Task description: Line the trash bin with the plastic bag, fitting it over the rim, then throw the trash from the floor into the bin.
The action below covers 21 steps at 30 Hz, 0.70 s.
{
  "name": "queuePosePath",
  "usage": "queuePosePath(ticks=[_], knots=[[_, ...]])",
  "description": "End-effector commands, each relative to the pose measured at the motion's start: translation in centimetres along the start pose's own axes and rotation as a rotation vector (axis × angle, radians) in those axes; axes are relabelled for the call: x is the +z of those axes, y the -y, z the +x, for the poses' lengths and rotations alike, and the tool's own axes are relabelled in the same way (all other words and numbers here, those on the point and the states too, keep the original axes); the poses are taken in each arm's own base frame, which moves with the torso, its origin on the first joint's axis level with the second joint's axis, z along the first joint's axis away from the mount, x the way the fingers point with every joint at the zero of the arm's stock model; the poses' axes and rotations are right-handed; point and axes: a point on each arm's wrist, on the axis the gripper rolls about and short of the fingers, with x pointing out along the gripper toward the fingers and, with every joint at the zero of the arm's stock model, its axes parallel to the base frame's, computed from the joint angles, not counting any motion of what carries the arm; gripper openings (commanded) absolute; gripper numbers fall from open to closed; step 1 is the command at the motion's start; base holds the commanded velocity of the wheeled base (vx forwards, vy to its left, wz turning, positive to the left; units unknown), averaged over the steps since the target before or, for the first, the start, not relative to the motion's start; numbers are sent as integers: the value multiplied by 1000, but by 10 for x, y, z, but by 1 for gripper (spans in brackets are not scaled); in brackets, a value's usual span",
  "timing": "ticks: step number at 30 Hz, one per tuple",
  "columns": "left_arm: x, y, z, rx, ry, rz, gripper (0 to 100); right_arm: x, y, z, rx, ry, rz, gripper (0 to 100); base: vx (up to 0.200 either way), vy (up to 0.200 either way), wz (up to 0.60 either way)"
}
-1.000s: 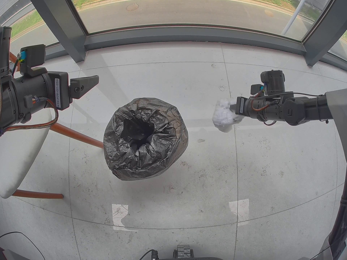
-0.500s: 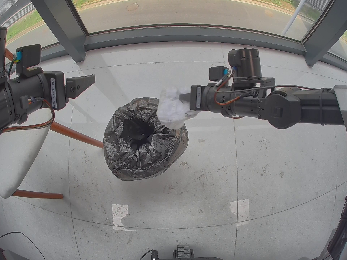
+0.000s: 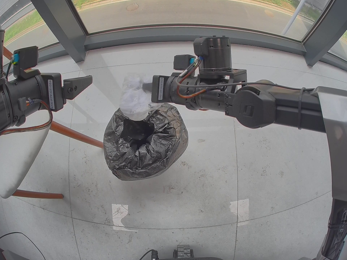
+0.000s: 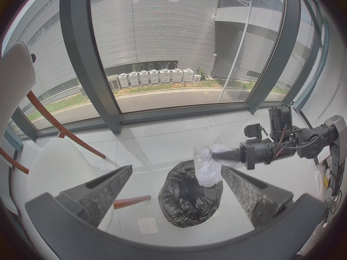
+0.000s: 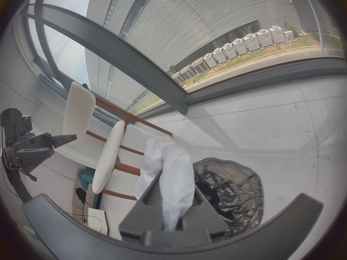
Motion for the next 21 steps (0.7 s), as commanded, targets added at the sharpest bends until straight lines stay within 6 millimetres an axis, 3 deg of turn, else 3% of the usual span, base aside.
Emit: queuePosePath(ticks=[1, 6, 11, 13, 14, 16, 17, 18, 21], knots=[[0, 0, -1, 1, 3, -1, 100, -5, -7, 1, 10, -27, 0, 100, 0, 0, 0], [0, 0, -1, 1, 3, -2, 100, 2, -11, -6, 12, -11, 16, 100, 0, 0, 0], [5, -2, -9, 3, 40, -12, 100, 24, -15, -38, 0, 34, 127, 100, 0, 0, 0], [5, -2, -9, 3, 40, -12, 100, 24, -15, -38, 0, 34, 127, 100, 0, 0, 0], [7, -5, -16, 11, 57, -19, 100, 34, -4, -70, -45, 41, 142, 100, 0, 0, 0], [8, -8, -24, 41, 71, -33, 100, 36, 5, -95, -81, 44, 149, 100, 0, 0, 0], [8, -8, -24, 41, 71, -33, 100, 36, 5, -95, -81, 44, 149, 100, 0, 0, 0], [7, -16, -38, 112, 91, -70, 100, 39, 13, -133, -126, 58, 160, 100, 0, 0, 0], [3, -24, -56, 173, 115, -102, 100, 35, 19, -177, -178, 68, 173, 100, 0, 0, 0]])
